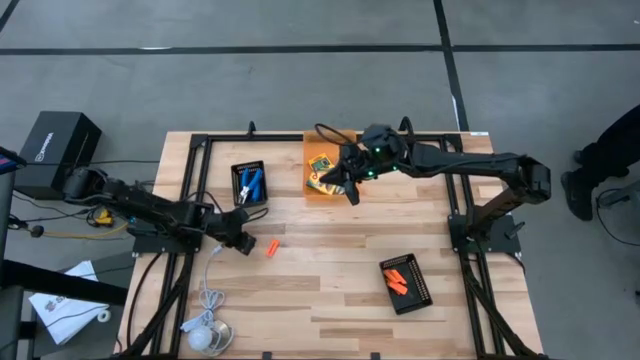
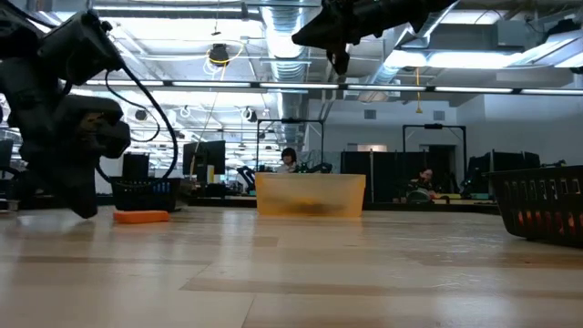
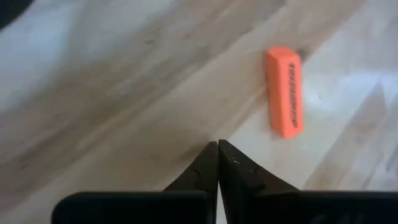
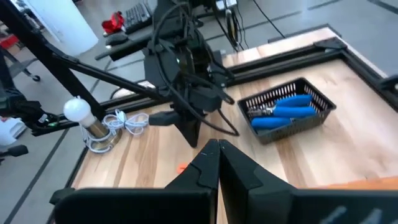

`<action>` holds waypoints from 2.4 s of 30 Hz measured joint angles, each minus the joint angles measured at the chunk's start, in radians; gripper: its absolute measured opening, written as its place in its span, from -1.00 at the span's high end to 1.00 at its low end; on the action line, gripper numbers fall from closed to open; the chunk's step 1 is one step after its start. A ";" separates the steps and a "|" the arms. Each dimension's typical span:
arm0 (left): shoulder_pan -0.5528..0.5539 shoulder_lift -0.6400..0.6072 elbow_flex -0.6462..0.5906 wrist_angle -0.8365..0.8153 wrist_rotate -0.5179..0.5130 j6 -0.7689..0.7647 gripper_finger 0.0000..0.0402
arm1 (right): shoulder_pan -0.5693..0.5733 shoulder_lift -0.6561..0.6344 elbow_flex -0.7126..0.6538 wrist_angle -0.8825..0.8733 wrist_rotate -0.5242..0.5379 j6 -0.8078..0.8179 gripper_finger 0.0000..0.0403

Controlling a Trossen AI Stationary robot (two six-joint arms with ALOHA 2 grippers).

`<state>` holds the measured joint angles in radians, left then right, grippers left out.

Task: Pick & Place School Supplies
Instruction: Put the orange eraser into the bottom black bin

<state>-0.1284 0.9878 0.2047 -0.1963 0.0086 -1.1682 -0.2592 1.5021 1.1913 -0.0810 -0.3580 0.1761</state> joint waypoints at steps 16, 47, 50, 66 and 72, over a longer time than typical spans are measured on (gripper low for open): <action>0.001 -0.147 0.218 0.039 -0.074 0.152 1.00 | 0.046 0.010 -0.001 -0.185 -0.037 -0.055 1.00; 0.315 -0.638 0.396 -0.395 -0.284 0.746 1.00 | 0.284 0.882 0.634 0.022 -0.026 0.120 1.00; 0.345 -0.677 0.397 -0.449 -0.295 0.745 1.00 | 0.276 0.913 0.635 -0.040 -0.026 0.121 1.00; 0.365 -0.706 0.397 -0.452 -0.297 0.746 1.00 | 0.193 0.915 0.635 -0.081 -0.039 0.103 1.00; 0.365 -0.706 0.397 -0.452 -0.297 0.746 1.00 | 0.210 0.929 0.634 -0.064 -0.074 0.105 1.00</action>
<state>0.2371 0.2813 0.6014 -0.6483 -0.2884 -0.4221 -0.0494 2.4315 1.8256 -0.1449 -0.4325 0.2808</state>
